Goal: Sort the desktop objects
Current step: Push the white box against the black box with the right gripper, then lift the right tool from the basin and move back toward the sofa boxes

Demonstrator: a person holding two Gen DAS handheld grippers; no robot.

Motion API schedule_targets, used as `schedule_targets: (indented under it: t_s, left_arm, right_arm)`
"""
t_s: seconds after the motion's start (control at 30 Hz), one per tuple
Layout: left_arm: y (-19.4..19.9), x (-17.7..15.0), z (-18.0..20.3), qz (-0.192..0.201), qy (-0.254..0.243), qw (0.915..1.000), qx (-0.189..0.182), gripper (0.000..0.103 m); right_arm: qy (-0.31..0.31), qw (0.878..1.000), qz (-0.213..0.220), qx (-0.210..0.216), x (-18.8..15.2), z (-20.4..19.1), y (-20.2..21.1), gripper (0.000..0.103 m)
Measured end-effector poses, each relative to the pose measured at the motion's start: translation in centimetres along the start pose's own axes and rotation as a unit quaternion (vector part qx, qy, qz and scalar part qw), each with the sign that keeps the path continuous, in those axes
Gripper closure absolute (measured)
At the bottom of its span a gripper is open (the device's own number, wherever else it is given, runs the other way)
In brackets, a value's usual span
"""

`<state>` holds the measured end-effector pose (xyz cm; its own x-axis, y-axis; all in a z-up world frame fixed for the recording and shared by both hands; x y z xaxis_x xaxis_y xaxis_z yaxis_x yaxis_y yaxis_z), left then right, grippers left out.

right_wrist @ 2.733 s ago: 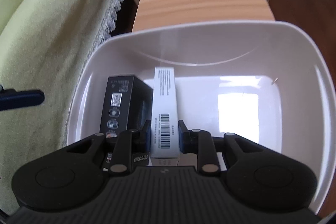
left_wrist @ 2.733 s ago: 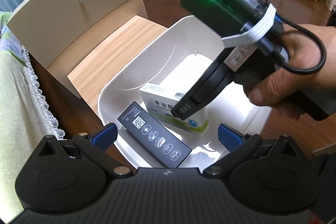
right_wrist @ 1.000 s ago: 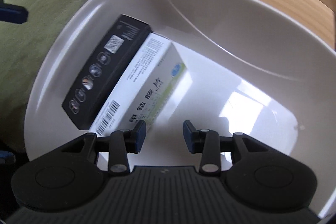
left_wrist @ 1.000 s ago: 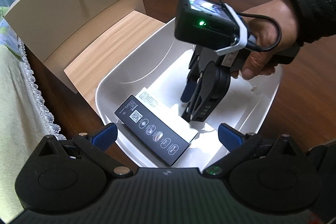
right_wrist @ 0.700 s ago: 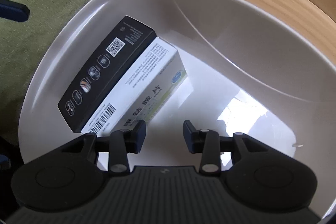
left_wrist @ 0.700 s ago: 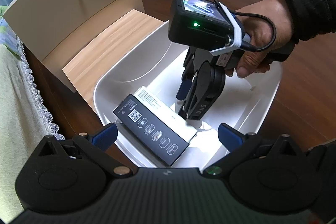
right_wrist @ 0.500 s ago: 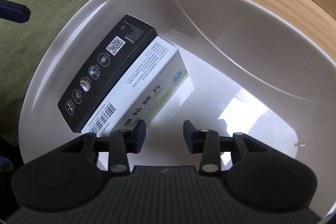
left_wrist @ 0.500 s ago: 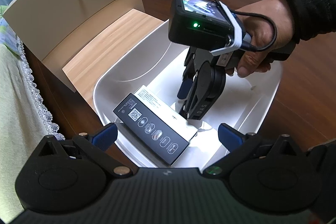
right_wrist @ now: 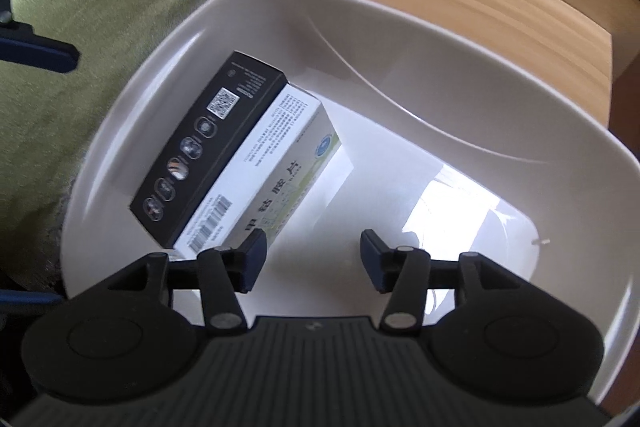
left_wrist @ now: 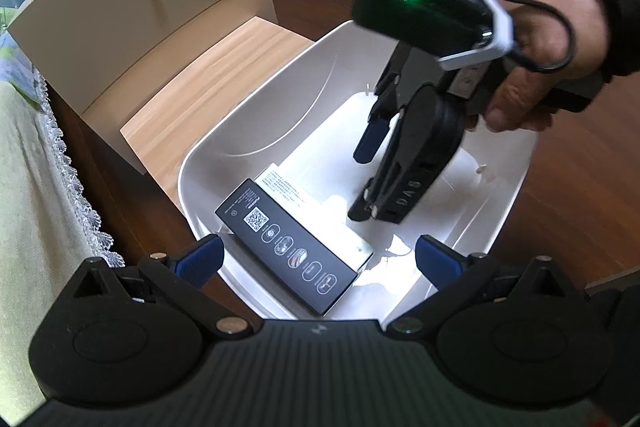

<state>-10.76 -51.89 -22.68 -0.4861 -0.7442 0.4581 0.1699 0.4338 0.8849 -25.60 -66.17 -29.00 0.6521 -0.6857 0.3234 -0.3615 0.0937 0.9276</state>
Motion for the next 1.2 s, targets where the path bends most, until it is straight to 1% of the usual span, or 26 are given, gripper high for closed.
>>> schedule_targets:
  t_s: [0.03,0.1,0.17,0.27,0.33,0.37,0.43,0.57,0.63,0.8,1.03,1.2]
  left_arm:
    - [0.0,0.1,0.0,0.001,0.001,1.0,-0.001,0.001]
    - [0.1,0.2,0.2,0.0,-0.001,1.0,0.0,0.001]
    - [0.3,0.3,0.4,-0.002,-0.005,1.0,0.001,0.001]
    - [0.7,0.4,0.8,-0.007,-0.013,0.9999,0.0,0.001]
    - [1.0,0.5,1.0,-0.012,-0.019,0.9998,0.0,0.001]
    - [1.2,0.5,1.2,-0.014,-0.022,0.9997,-0.001,0.001]
    - [1.6,0.6,1.6,-0.02,-0.029,0.9994,-0.003,0.001]
    - [2.6,0.6,2.4,-0.027,-0.046,0.9986,0.004,0.001]
    - [3.3,0.7,2.8,-0.026,-0.049,0.9984,0.009,0.001]
    - [5.2,0.7,3.6,-0.023,-0.052,0.9981,0.024,0.001]
    - [8.3,-0.1,4.3,-0.015,-0.045,0.9975,0.052,0.001]
    - [11.2,-1.1,4.2,-0.009,-0.033,0.9964,0.078,0.001]
  right_arm:
    - [-0.003,1.0,0.003,0.0,-0.3,-0.3,0.5,0.043]
    - [-0.005,1.0,0.012,-0.001,-0.7,-0.9,1.3,0.034]
    - [-0.005,1.0,0.018,-0.005,-0.6,-1.6,2.3,0.032]
    - [-0.003,0.999,0.021,-0.028,-0.6,-2.6,3.3,0.03]
    - [-0.004,0.999,0.027,-0.039,-1.0,-3.3,3.9,0.021]
    - [-0.003,0.999,0.03,-0.043,-1.4,-3.9,4.1,0.02]
    - [0.0,0.998,0.034,-0.053,-2.0,-4.3,5.0,0.018]
    - [0.006,0.996,0.04,-0.077,-2.2,-4.5,6.8,0.016]
    - [0.007,0.995,0.046,-0.087,-2.7,-4.6,8.4,0.012]
    - [0.004,0.993,0.059,-0.105,-3.3,-5.4,11.1,0.011]
    - [0.026,0.991,0.087,-0.1,-3.3,-7.8,14.4,0.011]
    - [0.07,0.988,0.103,-0.09,-2.9,-10.5,16.7,0.011]
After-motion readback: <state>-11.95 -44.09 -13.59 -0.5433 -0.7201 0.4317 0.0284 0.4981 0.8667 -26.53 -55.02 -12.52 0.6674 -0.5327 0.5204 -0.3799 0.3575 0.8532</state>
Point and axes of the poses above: each gripper's, at about its wrist camera, not at the fingertips, and y roughly against the way its jaws point, z to its right, x to its top, the point moved 2 cm from there along -y, roughly the way its jaws point, and after that the axes turned 2 degrees about -x, right-handed, at the moved point
